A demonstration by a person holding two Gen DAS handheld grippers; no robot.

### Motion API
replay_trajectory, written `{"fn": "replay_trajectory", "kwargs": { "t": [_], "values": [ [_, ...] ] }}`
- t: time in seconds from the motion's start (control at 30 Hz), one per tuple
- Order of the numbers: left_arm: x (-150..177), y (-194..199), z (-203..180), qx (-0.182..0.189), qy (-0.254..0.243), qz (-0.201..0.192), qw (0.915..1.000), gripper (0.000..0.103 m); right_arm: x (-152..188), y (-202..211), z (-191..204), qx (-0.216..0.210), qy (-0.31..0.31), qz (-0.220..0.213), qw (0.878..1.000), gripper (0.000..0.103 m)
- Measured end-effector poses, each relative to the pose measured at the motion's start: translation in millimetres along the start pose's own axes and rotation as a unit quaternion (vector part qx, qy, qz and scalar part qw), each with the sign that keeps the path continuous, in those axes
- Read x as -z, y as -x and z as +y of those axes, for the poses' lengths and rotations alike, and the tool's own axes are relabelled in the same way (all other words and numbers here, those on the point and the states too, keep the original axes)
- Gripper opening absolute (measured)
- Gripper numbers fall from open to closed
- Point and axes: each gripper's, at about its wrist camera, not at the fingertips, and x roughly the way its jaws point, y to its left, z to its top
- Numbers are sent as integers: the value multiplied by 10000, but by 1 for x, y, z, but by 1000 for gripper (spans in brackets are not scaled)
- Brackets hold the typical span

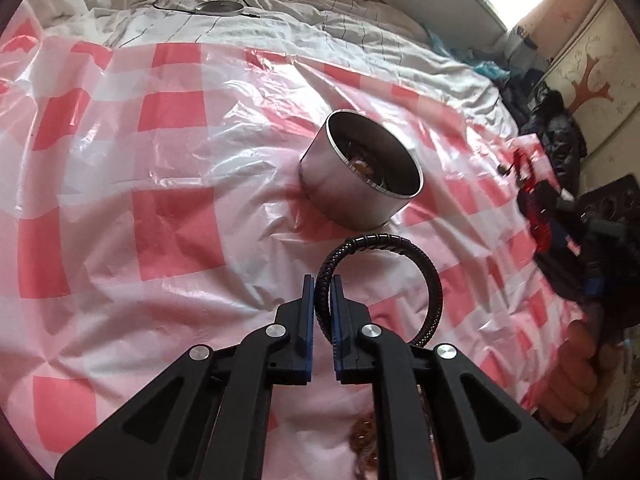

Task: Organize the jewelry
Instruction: 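Carry the black bracelet to the bowl with the left tool while the right carries the red bracelet, then open both tools over the steel bowl to drop both bracelets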

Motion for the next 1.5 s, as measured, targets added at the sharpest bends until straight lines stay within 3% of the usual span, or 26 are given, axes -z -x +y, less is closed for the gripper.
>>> {"fn": "replay_trajectory", "kwargs": {
  "t": [0.1, 0.27, 0.5, 0.9, 0.97, 1.0, 1.03, 1.1, 1.27, 1.4, 1.5],
  "values": [
    [-11, 10, -8, 113, 72, -204, 9997, 7, -3, 3, -1, 3, -35, -67, 10000, 14],
    [-34, 15, -24, -37, -24, -495, 9988, 7, -14, 4, -1, 60, -26, -162, 9998, 15],
    [-71, -4, -42, -147, -12, -719, 9973, 7, -29, -7, 19, 537, 699, -289, 9957, 15],
    [-83, -40, -41, -425, -72, -502, 9978, 8, -42, -58, 16, 1296, 1354, -119, 9822, 15],
    [-81, -47, -42, -523, -138, -388, 9978, 11, -39, -72, 11, 1561, 1440, 18, 9772, 22],
    [-80, -48, -42, -573, -141, -387, 9975, 12, -38, -76, 8, 1656, 1451, 56, 9754, 44],
    [-79, -47, -42, -580, -145, -383, 9975, 14, -36, -76, 5, 1719, 1446, 21, 9744, 51],
    [-79, -42, -43, -668, -166, -456, 9966, 20, -36, -73, 3, 1741, 1385, -22, 9749, 51],
    [-72, -16, -57, -1364, -636, -894, 9846, 34, -38, -55, 11, 1749, 1360, -194, 9750, 53],
    [-56, 4, -74, -1960, -1218, -1177, 9659, 45, -32, -48, 14, 1841, 1284, -61, 9745, 54],
    [-41, 18, -82, -2182, -1506, -1254, 9560, 48, -28, -41, 21, 1876, 1239, -35, 9744, 59]
  ]
}}
